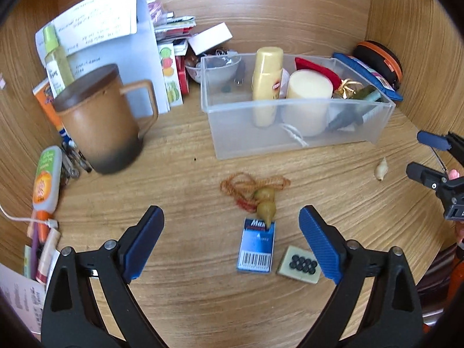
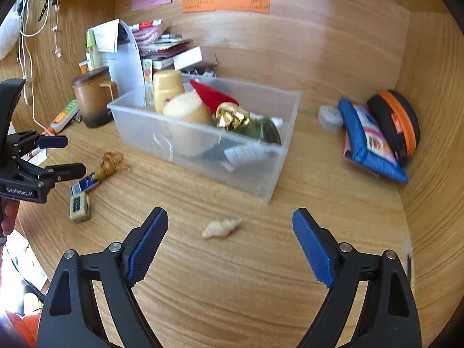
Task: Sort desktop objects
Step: 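Withdraw both tools from the bin toward the blue box and seashell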
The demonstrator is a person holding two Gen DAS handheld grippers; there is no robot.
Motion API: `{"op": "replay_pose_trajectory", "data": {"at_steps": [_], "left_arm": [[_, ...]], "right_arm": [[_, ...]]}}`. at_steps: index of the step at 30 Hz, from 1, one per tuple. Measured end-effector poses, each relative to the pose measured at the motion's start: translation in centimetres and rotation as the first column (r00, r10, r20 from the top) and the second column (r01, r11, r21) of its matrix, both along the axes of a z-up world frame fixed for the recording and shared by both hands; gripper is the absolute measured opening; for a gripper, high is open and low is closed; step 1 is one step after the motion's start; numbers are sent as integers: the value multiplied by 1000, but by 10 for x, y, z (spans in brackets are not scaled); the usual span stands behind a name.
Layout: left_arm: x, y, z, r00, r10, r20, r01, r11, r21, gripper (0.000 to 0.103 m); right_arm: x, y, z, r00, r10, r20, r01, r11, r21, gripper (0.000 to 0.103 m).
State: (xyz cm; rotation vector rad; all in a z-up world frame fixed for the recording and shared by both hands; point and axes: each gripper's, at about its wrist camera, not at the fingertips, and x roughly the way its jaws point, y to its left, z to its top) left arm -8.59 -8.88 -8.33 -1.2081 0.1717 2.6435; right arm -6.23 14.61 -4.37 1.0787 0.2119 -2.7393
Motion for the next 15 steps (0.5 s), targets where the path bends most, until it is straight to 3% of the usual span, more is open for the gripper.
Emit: {"op": "replay_pose_trajectory", "data": {"at_steps": [8,15], "left_arm": [[-10,-6,-17,998,3,68,-1,1000,-31,95],[-13,7,-27,994,-51,102,59,995,-81,95]], "right_arm": [[3,-3,-18,998,19,57,-17,1000,-21,86],[-4,-6,-27,995,29,94,-28,1000,-10,86]]}}
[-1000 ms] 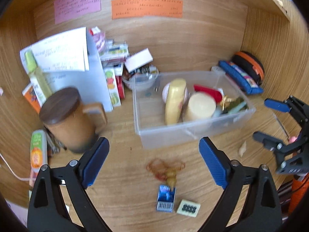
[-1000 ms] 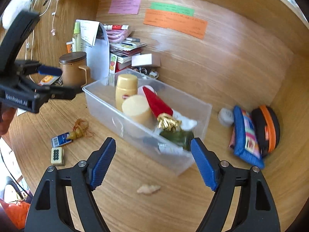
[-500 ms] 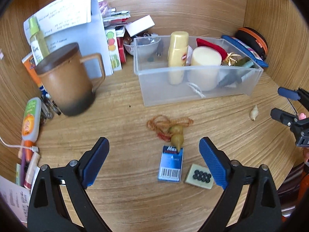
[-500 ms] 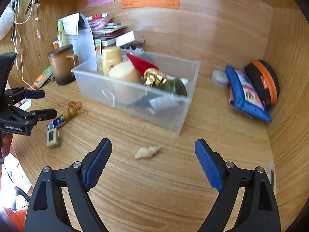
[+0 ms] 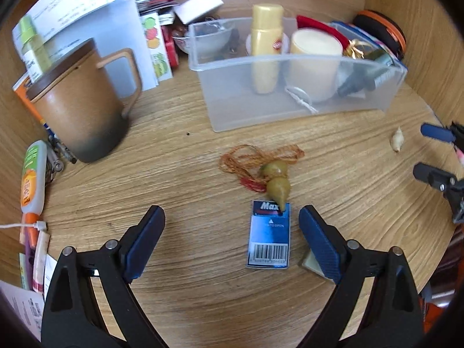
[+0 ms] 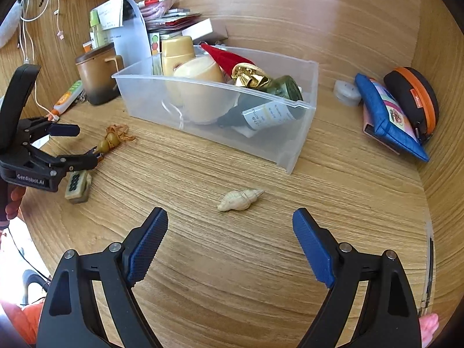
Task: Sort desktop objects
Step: 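Withdraw both tools from the bin toward the blue box and seashell, then grasp the blue Max box with the left tool while the right tool grasps the seashell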
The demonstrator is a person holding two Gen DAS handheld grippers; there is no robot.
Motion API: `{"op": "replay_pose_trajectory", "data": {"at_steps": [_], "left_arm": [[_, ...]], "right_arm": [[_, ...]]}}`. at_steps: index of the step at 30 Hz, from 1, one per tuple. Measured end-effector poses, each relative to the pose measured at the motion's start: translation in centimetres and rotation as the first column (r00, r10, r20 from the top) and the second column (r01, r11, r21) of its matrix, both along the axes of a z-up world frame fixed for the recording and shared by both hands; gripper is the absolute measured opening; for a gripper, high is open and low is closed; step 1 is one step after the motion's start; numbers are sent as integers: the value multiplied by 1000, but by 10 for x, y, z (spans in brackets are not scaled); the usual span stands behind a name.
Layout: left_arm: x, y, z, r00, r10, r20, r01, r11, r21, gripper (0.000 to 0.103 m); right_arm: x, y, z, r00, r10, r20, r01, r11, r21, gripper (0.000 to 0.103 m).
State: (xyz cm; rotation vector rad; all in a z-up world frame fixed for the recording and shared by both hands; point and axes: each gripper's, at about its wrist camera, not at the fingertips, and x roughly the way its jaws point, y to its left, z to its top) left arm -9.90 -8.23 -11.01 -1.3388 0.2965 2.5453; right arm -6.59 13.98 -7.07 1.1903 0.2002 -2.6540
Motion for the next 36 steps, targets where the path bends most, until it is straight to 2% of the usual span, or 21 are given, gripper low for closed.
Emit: {"op": "replay_pose_trajectory", "data": {"at_steps": [5,8,12,13,15,17,21,25,29,32,36], "left_arm": [[0,-6,-3,1000,-3,13,2,1000,18,92],[4,-13,-3,1000,-15,24,14,998,54,85],[9,-17,-2,1000,-19,10,19,998,61,78],[11,-17,-2,1000,-22,6,22,998,62,76],[14,-16,-1,1000,-31,-5,31,998,63,73],[14,-17,-1,999,-45,-17,46,997,67,70],[10,-15,-1,998,-58,-28,60,996,71,67],[10,-15,1,998,-60,-32,62,995,73,53],[14,-16,1,998,-53,-35,55,996,74,49],[14,-15,2,998,-58,-36,60,996,70,43],[18,-9,3,996,-84,-42,87,994,61,27]], "right_arm": [[-8,1,-4,1000,-7,22,7,1000,1,86],[-15,2,-6,999,-8,34,8,1000,1,86],[-22,2,-9,999,-14,49,14,1000,-11,84],[-23,2,-9,999,-15,50,16,1000,-14,80],[-25,1,-11,998,-13,61,14,1000,-18,66],[-27,-1,-14,997,-18,74,18,1000,-8,58],[-25,-4,-11,998,-13,58,13,1000,4,51],[-25,-6,-10,999,-4,47,4,1000,7,43],[-25,-6,-10,999,8,47,-8,1000,-2,40],[-24,-7,-11,999,15,45,-15,1000,-4,36],[-22,-12,-12,999,36,34,-36,999,4,28]]}}
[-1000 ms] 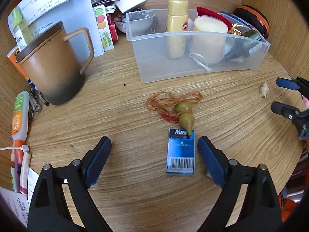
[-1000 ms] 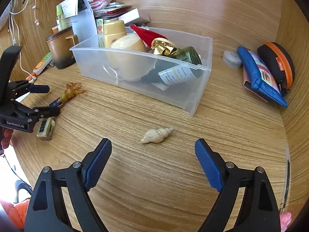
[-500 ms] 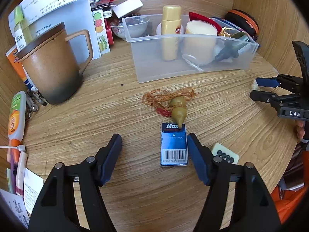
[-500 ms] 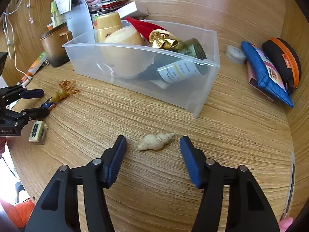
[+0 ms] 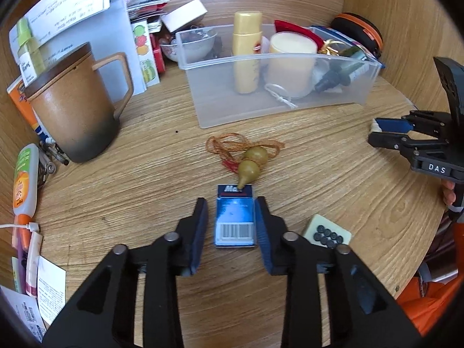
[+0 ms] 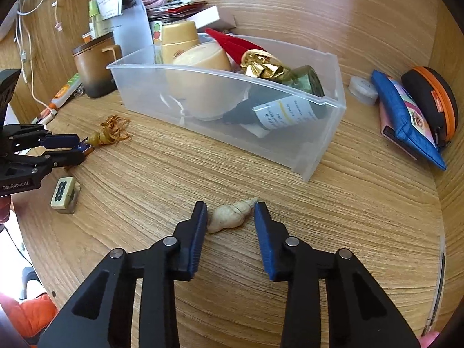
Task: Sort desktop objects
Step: 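Grasp the blue Max box with the left tool while the right tool grasps the seashell, then carry the blue box into the bin and open the left tool while right drops the seashell in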
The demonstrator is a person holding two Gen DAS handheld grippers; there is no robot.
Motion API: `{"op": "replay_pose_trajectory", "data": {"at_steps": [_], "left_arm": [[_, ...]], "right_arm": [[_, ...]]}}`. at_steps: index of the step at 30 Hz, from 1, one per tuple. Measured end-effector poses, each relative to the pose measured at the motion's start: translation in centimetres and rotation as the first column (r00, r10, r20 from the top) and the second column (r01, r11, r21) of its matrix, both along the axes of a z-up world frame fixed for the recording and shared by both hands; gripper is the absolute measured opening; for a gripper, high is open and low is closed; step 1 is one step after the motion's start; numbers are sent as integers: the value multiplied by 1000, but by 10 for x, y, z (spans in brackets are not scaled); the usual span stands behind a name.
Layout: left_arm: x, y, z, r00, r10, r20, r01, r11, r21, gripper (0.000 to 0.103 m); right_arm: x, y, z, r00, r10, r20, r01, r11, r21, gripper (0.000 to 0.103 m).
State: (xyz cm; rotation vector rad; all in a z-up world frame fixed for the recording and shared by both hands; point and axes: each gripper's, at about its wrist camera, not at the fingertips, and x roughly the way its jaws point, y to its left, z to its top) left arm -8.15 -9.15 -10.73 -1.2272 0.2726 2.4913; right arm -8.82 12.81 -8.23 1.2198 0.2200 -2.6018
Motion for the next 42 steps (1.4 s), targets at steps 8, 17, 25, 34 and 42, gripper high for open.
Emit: {"op": "replay_pose_trajectory", "data": {"at_steps": [8,17,25,34,42], "left_arm": [[1,2,1,1000,9,1,-9,1000,-6,26],[5,-4,3,994,103,-22,-103,995,4,26],[12,-6,20,993,109,-53,-106,993,46,26],[15,-4,39,989,113,-97,-107,992,67,26],[11,5,63,983,99,-154,-91,994,59,26]], "right_arm": [[2,-2,0,1000,18,-8,-18,1000,1,24],[5,1,2,1000,25,-9,-25,999,-27,24],[11,-1,17,998,47,-43,-49,998,-43,24],[14,-3,35,994,67,-91,-71,997,-41,24],[10,-4,54,986,82,-146,-86,996,-27,24]]}}
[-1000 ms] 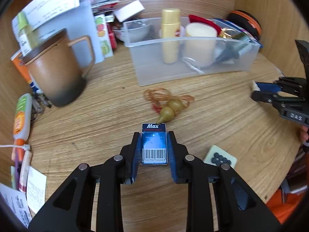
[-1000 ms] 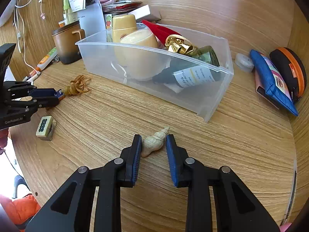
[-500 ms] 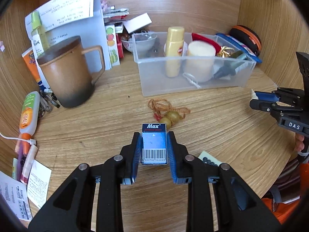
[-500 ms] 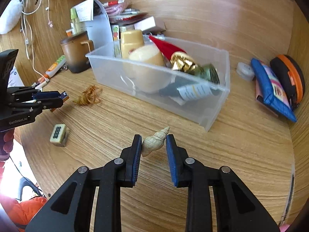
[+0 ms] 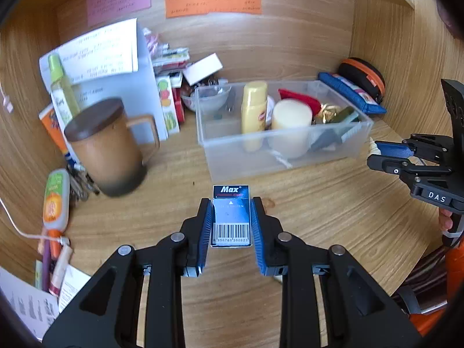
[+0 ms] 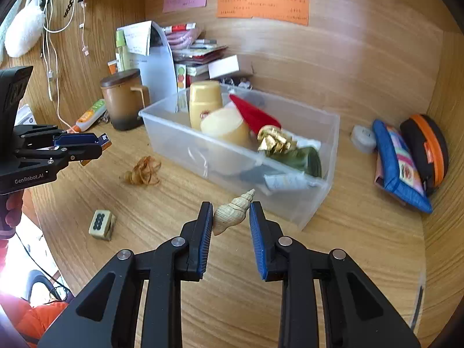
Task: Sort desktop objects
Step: 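Carry the blue box into the bin and open the left tool while right drops the seashell in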
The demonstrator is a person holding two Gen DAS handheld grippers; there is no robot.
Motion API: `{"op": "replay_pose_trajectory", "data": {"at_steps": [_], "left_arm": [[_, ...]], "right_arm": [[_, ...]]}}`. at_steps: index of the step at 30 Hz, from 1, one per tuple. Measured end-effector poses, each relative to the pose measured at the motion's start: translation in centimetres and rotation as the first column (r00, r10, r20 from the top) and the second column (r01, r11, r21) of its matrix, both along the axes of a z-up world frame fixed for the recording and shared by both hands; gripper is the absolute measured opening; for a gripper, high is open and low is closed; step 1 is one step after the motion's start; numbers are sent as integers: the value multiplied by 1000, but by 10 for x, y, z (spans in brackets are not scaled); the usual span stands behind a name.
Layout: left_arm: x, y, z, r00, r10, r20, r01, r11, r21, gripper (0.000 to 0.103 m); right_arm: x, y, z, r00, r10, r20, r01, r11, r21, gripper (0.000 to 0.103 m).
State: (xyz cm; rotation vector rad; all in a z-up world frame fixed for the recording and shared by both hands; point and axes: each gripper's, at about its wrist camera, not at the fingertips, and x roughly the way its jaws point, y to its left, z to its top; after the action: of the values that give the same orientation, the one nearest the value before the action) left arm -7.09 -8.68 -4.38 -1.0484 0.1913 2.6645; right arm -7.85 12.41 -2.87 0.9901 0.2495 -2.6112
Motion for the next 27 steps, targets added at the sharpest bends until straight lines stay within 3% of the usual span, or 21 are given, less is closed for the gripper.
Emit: {"op": "replay_pose_trajectory", "data": {"at_steps": [14,27], "left_arm": [[-28,19,35,998,-47,-50,46,999,-12,26],[-65,42,54,991,-114,-74,117,992,35,26]], "right_arm": [[-27,13,35,997,-7,-75,7,1000,7,24],[-57,20,47,995,1,-99,2,1000,28,24]]}}
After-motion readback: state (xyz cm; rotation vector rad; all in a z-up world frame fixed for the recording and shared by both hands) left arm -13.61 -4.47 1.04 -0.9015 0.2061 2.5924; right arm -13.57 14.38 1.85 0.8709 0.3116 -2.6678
